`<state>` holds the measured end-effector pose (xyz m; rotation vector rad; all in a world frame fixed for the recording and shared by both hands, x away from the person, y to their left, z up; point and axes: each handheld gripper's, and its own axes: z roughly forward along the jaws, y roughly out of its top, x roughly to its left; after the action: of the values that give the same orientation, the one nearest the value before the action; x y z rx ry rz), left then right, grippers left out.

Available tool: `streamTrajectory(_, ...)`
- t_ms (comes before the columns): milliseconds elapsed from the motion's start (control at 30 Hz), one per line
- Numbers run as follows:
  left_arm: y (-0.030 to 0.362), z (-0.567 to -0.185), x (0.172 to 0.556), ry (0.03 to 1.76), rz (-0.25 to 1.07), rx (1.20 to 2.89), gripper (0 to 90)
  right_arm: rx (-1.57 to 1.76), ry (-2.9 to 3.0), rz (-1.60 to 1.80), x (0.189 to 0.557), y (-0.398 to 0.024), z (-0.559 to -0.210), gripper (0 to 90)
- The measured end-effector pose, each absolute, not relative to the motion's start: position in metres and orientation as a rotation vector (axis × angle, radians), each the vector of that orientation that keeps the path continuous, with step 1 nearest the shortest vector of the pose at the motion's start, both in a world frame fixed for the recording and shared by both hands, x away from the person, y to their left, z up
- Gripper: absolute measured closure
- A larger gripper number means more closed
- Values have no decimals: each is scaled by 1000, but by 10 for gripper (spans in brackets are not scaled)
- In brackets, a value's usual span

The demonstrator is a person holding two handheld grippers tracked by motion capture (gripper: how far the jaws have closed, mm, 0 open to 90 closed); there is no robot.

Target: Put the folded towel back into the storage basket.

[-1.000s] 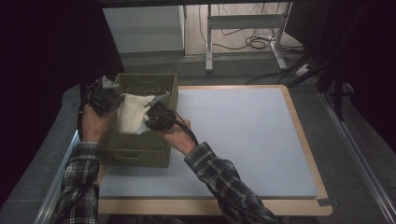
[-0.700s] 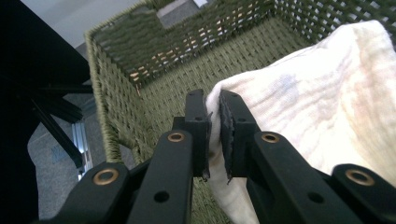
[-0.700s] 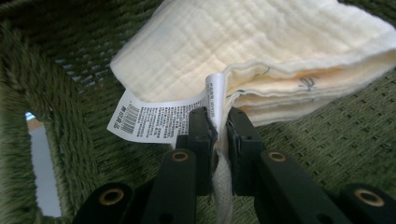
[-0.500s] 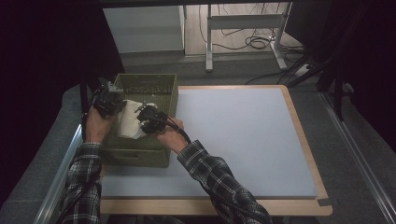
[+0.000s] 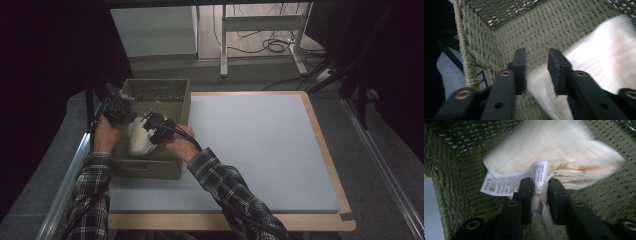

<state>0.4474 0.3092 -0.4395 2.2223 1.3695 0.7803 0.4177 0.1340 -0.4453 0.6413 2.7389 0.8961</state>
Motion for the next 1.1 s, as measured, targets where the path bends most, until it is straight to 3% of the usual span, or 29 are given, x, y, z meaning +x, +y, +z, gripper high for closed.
streamTrajectory(767, 309, -442, 442, 1383, 712, 2147, 410, 661, 2692, 1001, 424, 113, -438, 501)
streamTrajectory(900, 313, -443, 443, 1390, 687, 2163, 421, 668, 2684, 1027, 425, 107, -437, 464)
streamTrajectory(1100, 319, -453, 451, 1374, 568, 2232, 508, 664, 2670, 1072, 426, 95, -434, 437)
